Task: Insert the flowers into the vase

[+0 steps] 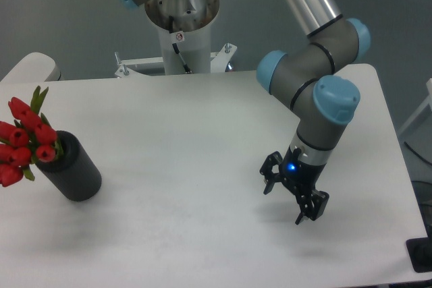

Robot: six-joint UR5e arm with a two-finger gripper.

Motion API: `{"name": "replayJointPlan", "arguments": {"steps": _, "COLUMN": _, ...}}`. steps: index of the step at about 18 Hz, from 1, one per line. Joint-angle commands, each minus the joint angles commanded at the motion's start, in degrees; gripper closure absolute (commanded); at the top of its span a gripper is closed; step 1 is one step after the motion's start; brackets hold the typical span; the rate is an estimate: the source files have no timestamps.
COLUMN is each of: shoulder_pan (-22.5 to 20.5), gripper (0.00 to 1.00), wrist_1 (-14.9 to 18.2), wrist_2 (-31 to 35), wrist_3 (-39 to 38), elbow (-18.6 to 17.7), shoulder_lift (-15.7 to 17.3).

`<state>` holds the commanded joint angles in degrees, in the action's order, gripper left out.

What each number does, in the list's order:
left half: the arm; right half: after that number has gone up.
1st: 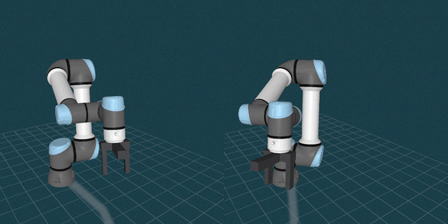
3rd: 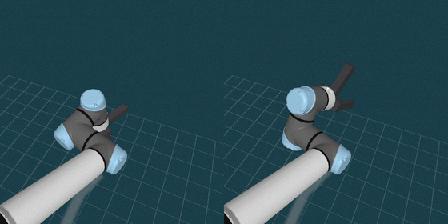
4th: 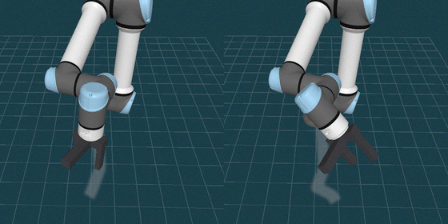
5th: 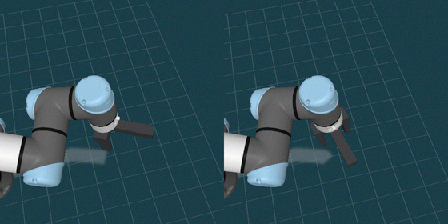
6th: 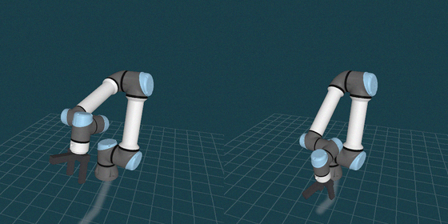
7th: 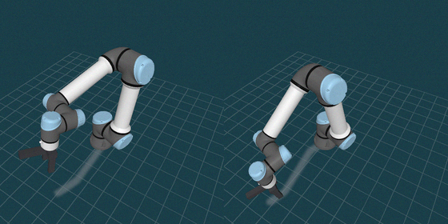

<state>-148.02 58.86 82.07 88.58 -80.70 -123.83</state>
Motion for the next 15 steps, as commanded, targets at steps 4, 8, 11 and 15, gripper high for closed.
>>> {"name": "replayJointPlan", "arguments": {"steps": 4, "shoulder_pan": 0.89, "gripper": 0.00, "wrist_1": 5.38, "wrist_2": 2.92, "wrist_3": 1.42, "elbow": 3.96, "shoulder_lift": -1.23}}
{"name": "replayJointPlan", "arguments": {"steps": 8, "shoulder_pan": 1.67, "gripper": 0.00, "wrist_1": 6.00, "wrist_2": 5.55, "wrist_3": 3.26, "elbow": 4.85, "shoulder_lift": -2.11}}
{"name": "replayJointPlan", "arguments": {"steps": 11, "shoulder_pan": 2.55, "gripper": 0.00, "wrist_1": 5.91, "wrist_2": 8.02, "wrist_3": 3.88, "elbow": 5.02, "shoulder_lift": -2.73}}
{"name": "replayJointPlan", "arguments": {"steps": 15, "shoulder_pan": 2.91, "gripper": 0.00, "wrist_1": 5.91, "wrist_2": 8.64, "wrist_3": 3.97, "elbow": 5.29, "shoulder_lift": -2.91}}
